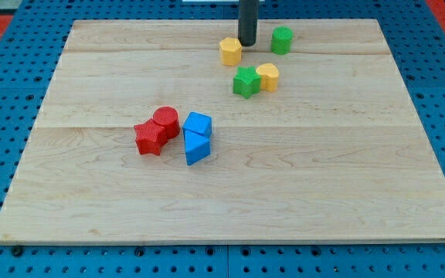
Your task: Slide the yellow heart to the bottom right
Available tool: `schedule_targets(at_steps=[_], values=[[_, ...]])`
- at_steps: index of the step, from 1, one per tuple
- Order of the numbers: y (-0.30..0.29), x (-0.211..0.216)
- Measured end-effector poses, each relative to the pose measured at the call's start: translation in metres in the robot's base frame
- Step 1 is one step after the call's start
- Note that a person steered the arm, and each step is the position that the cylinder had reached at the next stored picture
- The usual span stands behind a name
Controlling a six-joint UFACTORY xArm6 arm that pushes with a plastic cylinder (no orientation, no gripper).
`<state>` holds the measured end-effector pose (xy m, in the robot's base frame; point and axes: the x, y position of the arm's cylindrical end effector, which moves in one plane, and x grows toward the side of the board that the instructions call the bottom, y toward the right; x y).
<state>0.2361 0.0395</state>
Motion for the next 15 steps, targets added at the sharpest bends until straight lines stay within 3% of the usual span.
schedule_targets(at_steps=[2, 5, 7, 8, 9, 10, 11, 12, 13, 14, 15], values=[[-0.033, -0.023], [-0.045, -0.011], [-0.097, -0.013], [-0.062, 0.061], [0.000, 0.077], [0.022, 0.103], [0.070, 0.162], [0.051, 0.143], [0.075, 0.133], [0.134, 0.220], [0.110, 0.208]])
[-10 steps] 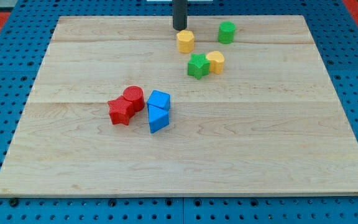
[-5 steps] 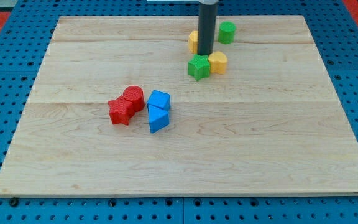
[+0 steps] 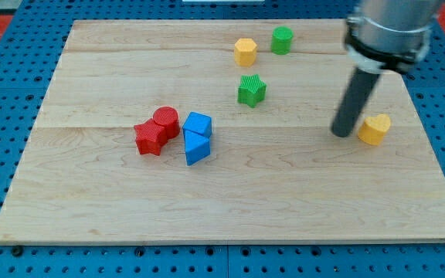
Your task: Slide the yellow heart to the bottom right
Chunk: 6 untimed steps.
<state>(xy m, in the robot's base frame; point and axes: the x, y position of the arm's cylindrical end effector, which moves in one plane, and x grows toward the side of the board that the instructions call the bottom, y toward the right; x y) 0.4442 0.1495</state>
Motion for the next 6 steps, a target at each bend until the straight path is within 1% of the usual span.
schedule_targets(at_steps=[1, 2, 3, 4, 5, 6], values=[[0.011, -0.036], [0.064, -0.030], [0.075, 0.032], [0.072, 0.092], [0.077, 0.072], [0.150, 0.083]])
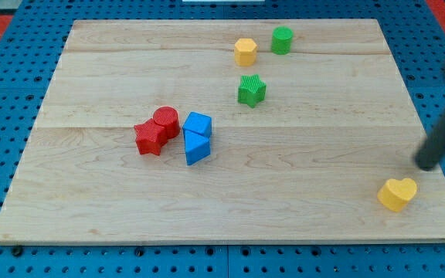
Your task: Slide the yellow heart to the bottom right
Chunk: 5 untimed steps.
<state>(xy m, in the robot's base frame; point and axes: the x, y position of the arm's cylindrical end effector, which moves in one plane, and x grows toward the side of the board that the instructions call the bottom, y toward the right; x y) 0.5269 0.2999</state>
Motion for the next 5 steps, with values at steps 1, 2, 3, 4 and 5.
schedule_targets(at_steps=[1, 2, 3, 4, 5], values=[[0.012, 0.059], [-0.053, 0.055], [-0.082, 0.028], [-0.076, -0.006], [-0.047, -0.100]])
